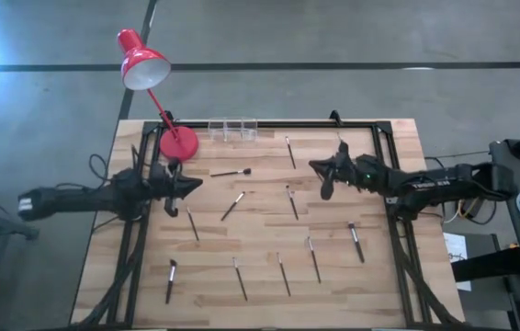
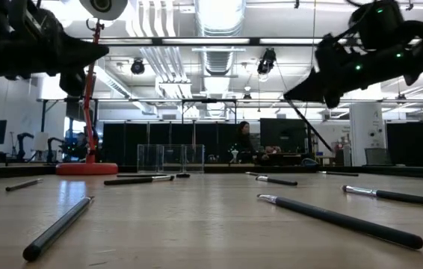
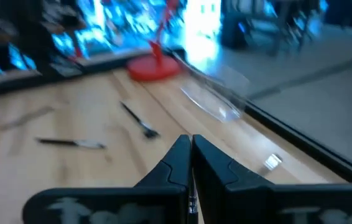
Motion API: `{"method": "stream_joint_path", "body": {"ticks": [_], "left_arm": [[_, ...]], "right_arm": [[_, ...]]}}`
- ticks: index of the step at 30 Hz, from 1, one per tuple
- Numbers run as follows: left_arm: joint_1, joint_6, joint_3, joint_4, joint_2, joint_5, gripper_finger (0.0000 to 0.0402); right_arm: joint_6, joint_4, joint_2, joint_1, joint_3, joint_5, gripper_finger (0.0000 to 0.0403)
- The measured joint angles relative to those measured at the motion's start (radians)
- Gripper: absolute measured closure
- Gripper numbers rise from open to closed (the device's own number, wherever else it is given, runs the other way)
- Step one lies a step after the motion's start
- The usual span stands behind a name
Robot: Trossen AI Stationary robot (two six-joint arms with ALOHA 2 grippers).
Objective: Pick & Place Makeup Supplies
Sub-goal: Put the makeup brush into the transparent organizer
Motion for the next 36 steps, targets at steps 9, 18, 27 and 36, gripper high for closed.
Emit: {"method": "stream_joint_path", "body": {"ticks": [9,18,27,36], "left_arm": [[-0.125,0.029,0.013,0.431,0.467,-0.1,0.0401],[-0.164,0.11,0.312,0.559,0.949,-0.102,0.0401],[-0.152,0.099,0.563,0.574,1.159,0.014,0.0401],[-0.155,0.096,0.68,0.464,1.185,0.022,0.0361]], "right_arm": [[-0.025,0.282,0.001,0.173,-0.067,0.0,0.0394],[-0.074,0.421,0.097,0.25,-0.019,0.007,0.0394],[-0.081,0.548,0.305,0.254,0.12,-0.108,0.0394],[-0.067,0.64,0.474,0.263,0.253,-0.149,0.0394]]}}
